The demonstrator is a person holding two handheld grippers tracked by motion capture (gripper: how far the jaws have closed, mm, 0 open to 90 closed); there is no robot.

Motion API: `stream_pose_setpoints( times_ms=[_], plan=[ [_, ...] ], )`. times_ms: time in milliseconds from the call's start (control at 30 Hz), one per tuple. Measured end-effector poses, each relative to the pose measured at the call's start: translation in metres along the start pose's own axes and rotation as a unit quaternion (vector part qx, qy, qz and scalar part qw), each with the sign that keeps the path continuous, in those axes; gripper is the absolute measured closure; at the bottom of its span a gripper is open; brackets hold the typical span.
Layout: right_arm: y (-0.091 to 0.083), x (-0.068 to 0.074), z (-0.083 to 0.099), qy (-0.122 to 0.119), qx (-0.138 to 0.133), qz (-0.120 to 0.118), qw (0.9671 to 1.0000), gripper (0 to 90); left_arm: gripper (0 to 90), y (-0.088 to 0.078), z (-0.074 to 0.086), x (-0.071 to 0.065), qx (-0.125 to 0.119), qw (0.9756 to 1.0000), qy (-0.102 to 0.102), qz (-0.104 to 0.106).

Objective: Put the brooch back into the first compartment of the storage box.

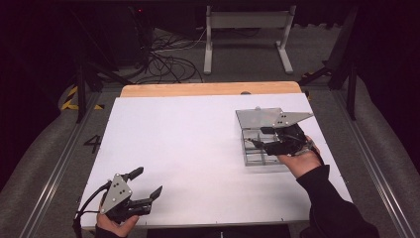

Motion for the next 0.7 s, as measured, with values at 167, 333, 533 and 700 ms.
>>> stream_pose_setpoints(
  times_ms=[167, 333, 533, 700],
  plan=[
    [-0.006, 0.002, 0.002, -0.002, -0.004, 0.000, 1.0000, 39.3, 20.2, 0.000, 0.000, 0.000, -0.001, 1.0000, -0.001, 0.000],
    [-0.013, 0.005, 0.008, -0.005, -0.008, -0.006, 0.9999, 27.6, 20.2, 0.000, 0.000, 0.000, 0.000, 1.0000, 0.000, 0.000],
    [-0.027, 0.007, 0.015, -0.004, -0.025, -0.002, 0.9997, 19.7, 20.3, 0.000, 0.000, 0.000, 0.000, 1.0000, 0.000, -0.001],
    [-0.036, 0.011, 0.023, -0.008, -0.031, -0.002, 0.9995, 14.0, 20.2, 0.000, 0.000, 0.000, 0.000, 1.0000, 0.000, -0.002]
  ],
)
Point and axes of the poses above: each handheld gripper's, and its own axes: y roughly forward along the jaws, z roughly out of its underside, x roughly to its left, the point moved 6 cm from there along y, roughly forward along the jaws, and after that the axes turned 11 degrees about -x, right-handed, at the moved point
